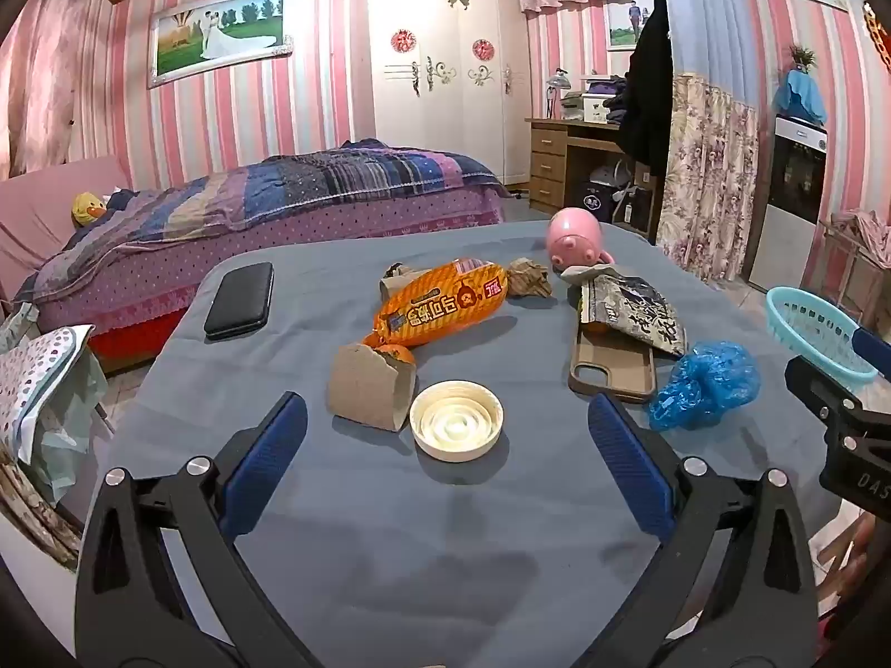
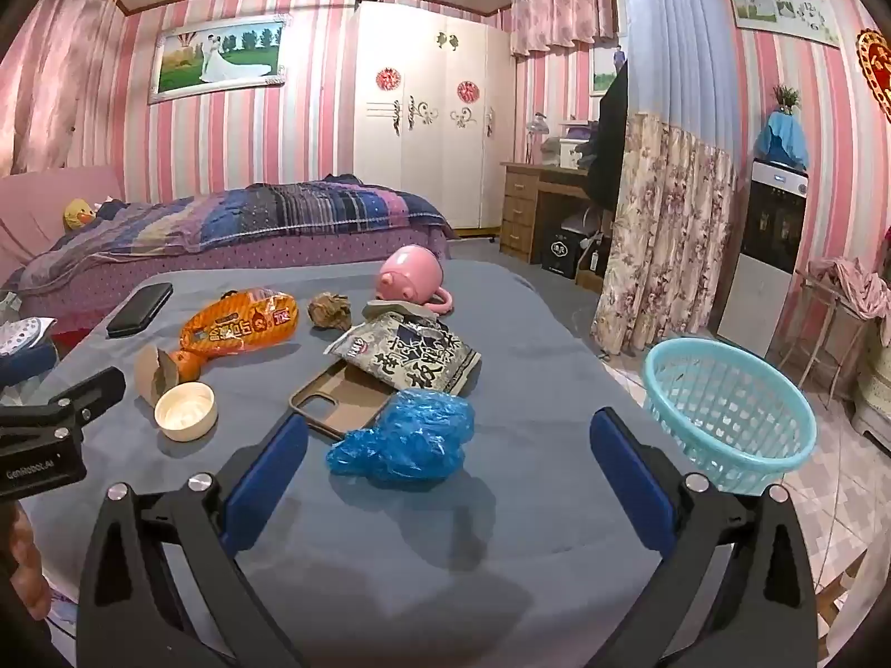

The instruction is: Collect trash

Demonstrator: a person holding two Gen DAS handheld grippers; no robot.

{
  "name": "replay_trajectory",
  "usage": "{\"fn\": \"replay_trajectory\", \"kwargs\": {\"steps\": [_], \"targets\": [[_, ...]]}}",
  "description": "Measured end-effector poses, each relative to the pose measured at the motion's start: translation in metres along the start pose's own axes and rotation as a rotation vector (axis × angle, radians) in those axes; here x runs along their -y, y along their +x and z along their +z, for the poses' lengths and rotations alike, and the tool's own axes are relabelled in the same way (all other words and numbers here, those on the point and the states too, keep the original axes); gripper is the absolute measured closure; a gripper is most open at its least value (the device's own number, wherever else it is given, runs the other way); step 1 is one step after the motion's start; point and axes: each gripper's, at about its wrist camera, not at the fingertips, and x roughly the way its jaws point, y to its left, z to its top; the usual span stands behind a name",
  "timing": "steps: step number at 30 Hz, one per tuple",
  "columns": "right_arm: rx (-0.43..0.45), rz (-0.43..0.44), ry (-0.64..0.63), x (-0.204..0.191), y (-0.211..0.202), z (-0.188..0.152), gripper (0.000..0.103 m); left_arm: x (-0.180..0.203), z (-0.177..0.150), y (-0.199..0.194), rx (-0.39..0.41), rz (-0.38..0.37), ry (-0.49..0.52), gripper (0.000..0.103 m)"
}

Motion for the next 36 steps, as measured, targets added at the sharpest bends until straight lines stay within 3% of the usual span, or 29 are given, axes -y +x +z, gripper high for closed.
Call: {"fn": "replay_trajectory", "kwargs": {"steps": [36], "targets": [[0.008, -0.029, 0.001, 0.005, -0.003, -0.001, 0.004, 0.003, 0.001, 0.001, -0.02, -0.03, 0.009, 0.005]]}}
